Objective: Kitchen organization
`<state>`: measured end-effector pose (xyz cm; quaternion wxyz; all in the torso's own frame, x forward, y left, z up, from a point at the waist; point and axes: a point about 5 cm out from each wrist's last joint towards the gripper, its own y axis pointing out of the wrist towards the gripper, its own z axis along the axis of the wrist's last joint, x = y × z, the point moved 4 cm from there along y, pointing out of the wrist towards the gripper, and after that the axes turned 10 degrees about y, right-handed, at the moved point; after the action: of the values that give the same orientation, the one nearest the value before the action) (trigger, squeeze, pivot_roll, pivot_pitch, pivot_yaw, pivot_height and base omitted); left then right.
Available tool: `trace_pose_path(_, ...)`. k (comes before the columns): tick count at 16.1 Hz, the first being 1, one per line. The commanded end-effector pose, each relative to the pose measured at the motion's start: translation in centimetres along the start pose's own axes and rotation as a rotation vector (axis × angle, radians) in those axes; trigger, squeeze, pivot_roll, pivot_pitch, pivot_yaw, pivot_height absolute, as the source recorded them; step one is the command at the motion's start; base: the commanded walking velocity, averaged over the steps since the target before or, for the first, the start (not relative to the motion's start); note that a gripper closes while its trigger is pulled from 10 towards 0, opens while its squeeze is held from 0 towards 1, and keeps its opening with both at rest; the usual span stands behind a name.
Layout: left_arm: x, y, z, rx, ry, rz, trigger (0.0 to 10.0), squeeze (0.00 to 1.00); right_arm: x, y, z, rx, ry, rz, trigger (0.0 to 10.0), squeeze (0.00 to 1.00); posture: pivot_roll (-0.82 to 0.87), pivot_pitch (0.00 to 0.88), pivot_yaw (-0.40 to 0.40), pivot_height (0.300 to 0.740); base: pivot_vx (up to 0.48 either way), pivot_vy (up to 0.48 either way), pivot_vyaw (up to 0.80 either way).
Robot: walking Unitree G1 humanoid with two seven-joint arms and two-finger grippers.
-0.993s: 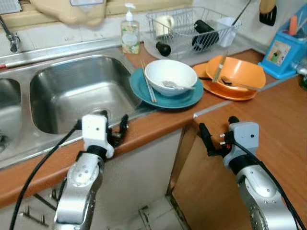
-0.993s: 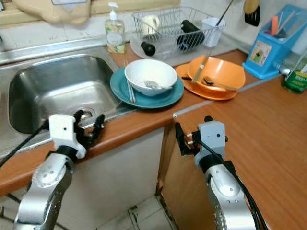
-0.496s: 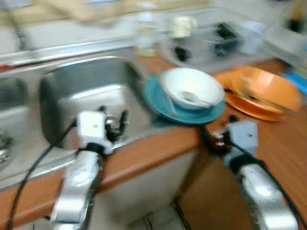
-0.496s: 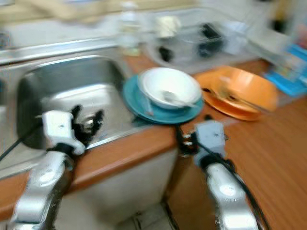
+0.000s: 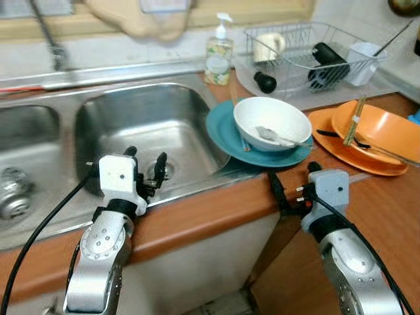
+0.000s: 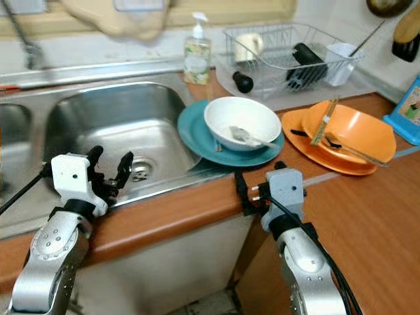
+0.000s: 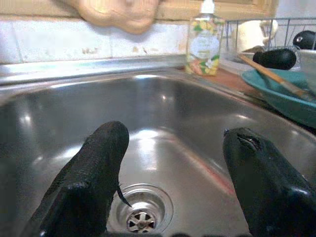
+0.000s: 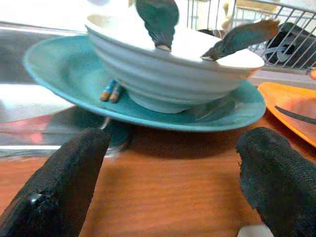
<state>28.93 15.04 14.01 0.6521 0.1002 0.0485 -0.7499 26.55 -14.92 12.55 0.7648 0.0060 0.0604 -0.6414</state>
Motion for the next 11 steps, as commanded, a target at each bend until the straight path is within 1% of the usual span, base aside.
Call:
trace_pose_path(1, 0.5, 0.2, 0.6, 0.021, -0.011, -0.026, 10.0, 0.00, 0.4, -0.1, 0.4, 0.010, -0.002, -0.011, 10.0, 0.00, -0.14, 0.000, -0.010, 0.740, 0.000, 0.000, 0.00)
trace_pose_path(4, 0.9, 0.5, 0.8, 0.026, -0.021, -0.054, 10.0, 0.00, 0.6, -0.1, 0.4, 0.013, 0.003, -0.021, 10.0, 0.00, -0.14, 0.000, -0.007, 0.740, 0.000, 0.000, 0.00)
trace_pose_path(6, 1.4, 0.7, 0.5, 0.014, -0.022, -0.081, 10.0, 0.00, 0.8, -0.2, 0.4, 0.022, 0.014, -0.037, 10.0, 0.00, -0.14, 0.000, -0.005, 0.740, 0.000, 0.000, 0.00)
trace_pose_path(8, 1.8, 1.1, 0.7, 0.024, -0.018, -0.100, 10.0, 0.00, 1.1, -0.2, 1.1, 0.062, 0.010, -0.044, 10.0, 0.00, -0.15, 0.000, -0.006, 0.740, 0.000, 0.000, 0.00)
trace_pose_path(9, 2.0, 1.3, 1.1, 0.045, -0.020, -0.120, 10.0, 0.00, 1.1, -0.2, 1.6, 0.082, 0.019, -0.027, 10.0, 0.00, -0.15, 0.000, -0.005, 0.740, 0.000, 0.000, 0.00)
trace_pose_path(10, 2.2, 1.6, 1.5, 0.060, -0.039, -0.156, 10.0, 0.00, 0.9, -0.4, 1.9, 0.084, 0.036, 0.028, 10.0, 0.00, -0.15, 0.000, -0.005, 0.740, 0.000, 0.000, 0.00)
trace_pose_path(11, 2.3, 1.7, 1.7, 0.063, -0.043, -0.190, 10.0, 0.00, 0.7, -0.5, 2.2, 0.086, 0.016, 0.075, 10.0, 0.00, -0.16, 0.000, -0.004, 0.740, 0.000, 0.000, 0.00)
